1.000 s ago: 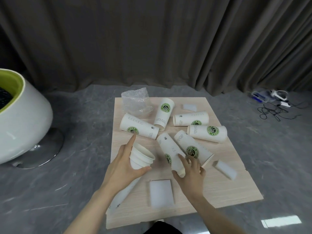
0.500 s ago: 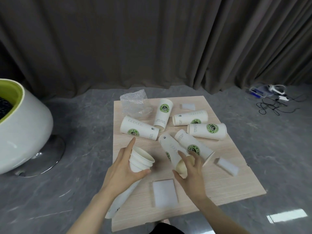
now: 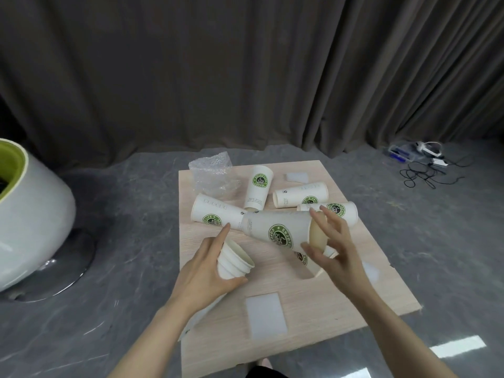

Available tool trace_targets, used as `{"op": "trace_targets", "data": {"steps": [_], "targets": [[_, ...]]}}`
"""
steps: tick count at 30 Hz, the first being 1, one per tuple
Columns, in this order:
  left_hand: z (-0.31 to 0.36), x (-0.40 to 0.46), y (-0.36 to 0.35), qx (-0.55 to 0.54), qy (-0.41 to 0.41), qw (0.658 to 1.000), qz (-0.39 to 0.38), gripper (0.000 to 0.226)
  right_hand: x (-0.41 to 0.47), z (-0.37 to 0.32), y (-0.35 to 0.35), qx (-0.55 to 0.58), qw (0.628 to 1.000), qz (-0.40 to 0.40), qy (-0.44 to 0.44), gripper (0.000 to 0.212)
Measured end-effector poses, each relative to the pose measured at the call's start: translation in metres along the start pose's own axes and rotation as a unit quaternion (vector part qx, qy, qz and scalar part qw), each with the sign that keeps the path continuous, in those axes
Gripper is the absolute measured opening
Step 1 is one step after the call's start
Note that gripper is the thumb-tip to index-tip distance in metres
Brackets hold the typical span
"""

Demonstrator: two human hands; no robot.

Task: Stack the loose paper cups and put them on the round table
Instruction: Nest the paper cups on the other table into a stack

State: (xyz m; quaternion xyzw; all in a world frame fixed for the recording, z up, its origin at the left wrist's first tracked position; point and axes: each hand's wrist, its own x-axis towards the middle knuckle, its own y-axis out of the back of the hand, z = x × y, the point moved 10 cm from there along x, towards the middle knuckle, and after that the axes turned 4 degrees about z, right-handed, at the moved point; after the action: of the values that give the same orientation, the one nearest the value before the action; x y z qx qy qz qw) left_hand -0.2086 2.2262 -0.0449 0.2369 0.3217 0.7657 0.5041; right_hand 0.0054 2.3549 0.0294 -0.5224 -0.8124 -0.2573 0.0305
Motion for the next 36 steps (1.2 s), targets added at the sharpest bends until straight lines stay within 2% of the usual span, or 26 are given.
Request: {"op": "trace_targets", "data": {"steps": [5, 12, 18, 21, 25, 36], "targets": [[0.002, 0.002, 0.007, 0.066, -0.031, 0.997, 0.009, 0.110, 0.007, -0.002, 0.004, 0.112, 0.991, -0.043, -0.061, 0.055], [0.010, 0.001, 0.010, 0.069, -0.060, 0.996, 0.020, 0.107, 0.004, -0.008, -0.017, 0.141, 0.981, -0.097, -0.086, 0.049], [0.019, -0.004, 0.006, 0.044, -0.098, 0.994, 0.007, 0.106, 0.003, -0.012, -0.031, 0.158, 0.975, -0.108, -0.110, 0.047], [0.028, -0.005, 0.002, 0.032, -0.119, 0.992, 0.000, 0.107, -0.003, -0.015, -0.044, 0.155, 0.971, -0.131, -0.123, 0.051], [0.043, -0.005, -0.006, 0.027, -0.142, 0.990, -0.005, 0.110, -0.015, -0.010, -0.066, 0.162, 0.963, -0.146, -0.157, 0.066], [0.041, 0.006, -0.033, -0.018, -0.086, 0.996, -0.018, 0.118, -0.037, 0.021, -0.094, 0.192, 0.954, -0.112, -0.202, 0.075]]}}
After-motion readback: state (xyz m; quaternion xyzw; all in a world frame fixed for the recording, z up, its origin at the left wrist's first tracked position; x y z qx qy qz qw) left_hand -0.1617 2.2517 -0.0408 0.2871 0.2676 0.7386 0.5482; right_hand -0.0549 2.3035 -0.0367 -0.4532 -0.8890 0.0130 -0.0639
